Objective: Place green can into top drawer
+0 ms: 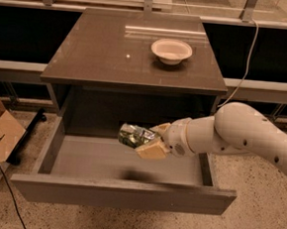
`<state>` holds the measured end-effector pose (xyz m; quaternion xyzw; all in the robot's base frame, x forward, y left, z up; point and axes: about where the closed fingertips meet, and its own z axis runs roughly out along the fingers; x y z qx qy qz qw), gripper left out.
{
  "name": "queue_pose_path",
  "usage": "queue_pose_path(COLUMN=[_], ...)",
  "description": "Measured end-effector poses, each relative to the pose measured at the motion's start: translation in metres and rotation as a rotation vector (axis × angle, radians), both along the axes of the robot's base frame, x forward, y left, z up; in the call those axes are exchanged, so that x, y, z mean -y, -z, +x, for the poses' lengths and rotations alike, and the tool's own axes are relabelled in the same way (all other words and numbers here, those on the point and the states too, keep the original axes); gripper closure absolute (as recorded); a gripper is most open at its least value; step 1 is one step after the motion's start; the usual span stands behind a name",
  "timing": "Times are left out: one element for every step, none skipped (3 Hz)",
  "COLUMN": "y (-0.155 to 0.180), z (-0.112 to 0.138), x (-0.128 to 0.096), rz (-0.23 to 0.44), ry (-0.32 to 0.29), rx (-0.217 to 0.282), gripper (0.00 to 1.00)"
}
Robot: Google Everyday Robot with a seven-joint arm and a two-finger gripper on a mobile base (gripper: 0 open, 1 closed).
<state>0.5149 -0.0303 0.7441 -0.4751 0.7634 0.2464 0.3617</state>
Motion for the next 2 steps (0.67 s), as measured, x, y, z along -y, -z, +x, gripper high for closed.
queue_pose_path(y=[0.04, 0.067], z=[0.001, 0.013], x=[0.004, 0.005], rz=[0.015, 0.03], ry=[-0.001, -0.002], rx=[-0.026, -0.036], gripper=[1.0, 1.0])
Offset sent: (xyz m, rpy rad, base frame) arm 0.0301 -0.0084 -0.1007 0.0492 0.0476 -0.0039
